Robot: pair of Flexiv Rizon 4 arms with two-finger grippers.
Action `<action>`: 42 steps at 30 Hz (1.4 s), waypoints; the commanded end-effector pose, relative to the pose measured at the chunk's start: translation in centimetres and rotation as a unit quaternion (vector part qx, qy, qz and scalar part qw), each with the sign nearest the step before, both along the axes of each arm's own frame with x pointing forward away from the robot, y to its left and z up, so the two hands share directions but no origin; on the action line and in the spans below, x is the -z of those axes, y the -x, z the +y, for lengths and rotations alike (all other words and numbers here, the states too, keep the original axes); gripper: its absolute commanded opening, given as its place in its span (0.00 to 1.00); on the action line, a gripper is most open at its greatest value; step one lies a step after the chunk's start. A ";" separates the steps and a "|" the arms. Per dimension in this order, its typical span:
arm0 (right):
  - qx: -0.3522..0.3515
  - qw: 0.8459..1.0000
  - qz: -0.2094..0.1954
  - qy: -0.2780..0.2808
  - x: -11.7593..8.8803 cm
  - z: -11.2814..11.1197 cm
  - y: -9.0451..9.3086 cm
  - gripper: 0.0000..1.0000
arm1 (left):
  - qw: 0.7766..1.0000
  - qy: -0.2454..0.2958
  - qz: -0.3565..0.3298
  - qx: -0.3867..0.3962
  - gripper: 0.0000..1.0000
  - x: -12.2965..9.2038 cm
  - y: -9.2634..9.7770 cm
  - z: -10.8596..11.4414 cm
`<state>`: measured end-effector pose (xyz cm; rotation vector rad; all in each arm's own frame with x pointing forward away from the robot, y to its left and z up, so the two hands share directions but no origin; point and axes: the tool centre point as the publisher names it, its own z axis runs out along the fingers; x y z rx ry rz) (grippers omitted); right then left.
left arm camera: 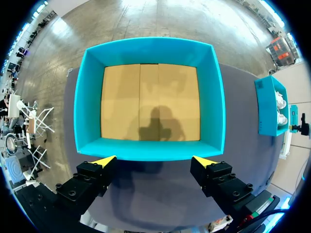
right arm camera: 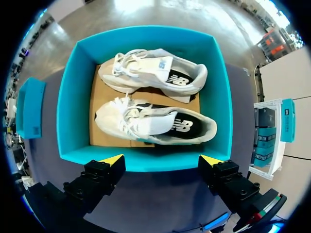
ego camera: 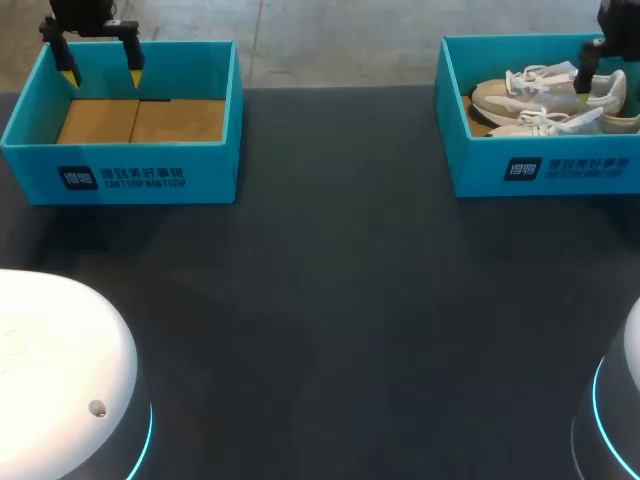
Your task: Take the shoe out of the shoebox, open the shoe tongue, remove and reinsert the insole, then place the shoe into the shoebox
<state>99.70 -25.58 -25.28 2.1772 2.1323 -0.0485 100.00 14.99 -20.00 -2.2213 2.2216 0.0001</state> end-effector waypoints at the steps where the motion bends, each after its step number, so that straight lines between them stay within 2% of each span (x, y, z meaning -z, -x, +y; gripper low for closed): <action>1: 0.000 1.000 0.001 -0.004 0.6 -1.4 -0.5 1.00 | 1.000 0.000 0.000 0.000 1.00 0.0 0.0 0.0; 12: 0.004 1.000 0.005 0.005 2.0 -5.0 -2.3 1.00 | 1.000 0.000 0.000 0.000 1.00 0.0 0.0 0.0; 23: 0.005 1.000 0.013 0.008 3.5 -6.6 -3.1 1.00 | 1.000 0.000 0.000 0.000 1.00 0.0 0.0 0.0; 30: 0.009 1.000 0.016 0.009 3.9 -7.1 -3.0 0.98 | 1.000 0.000 0.000 0.000 1.00 0.0 0.0 0.0; 34: 0.011 1.000 0.019 0.010 4.2 -7.1 -2.8 0.93 | 1.000 0.000 0.000 0.000 1.00 0.0 0.0 0.0; 37: 0.013 1.000 0.021 0.010 4.4 -7.1 -2.7 0.73 | 1.000 0.000 0.000 0.000 1.00 0.0 0.0 0.0; 42: 0.015 1.000 0.023 0.013 5.0 -7.3 -2.7 0.73 | 1.000 0.000 0.000 0.000 1.00 0.0 0.0 0.0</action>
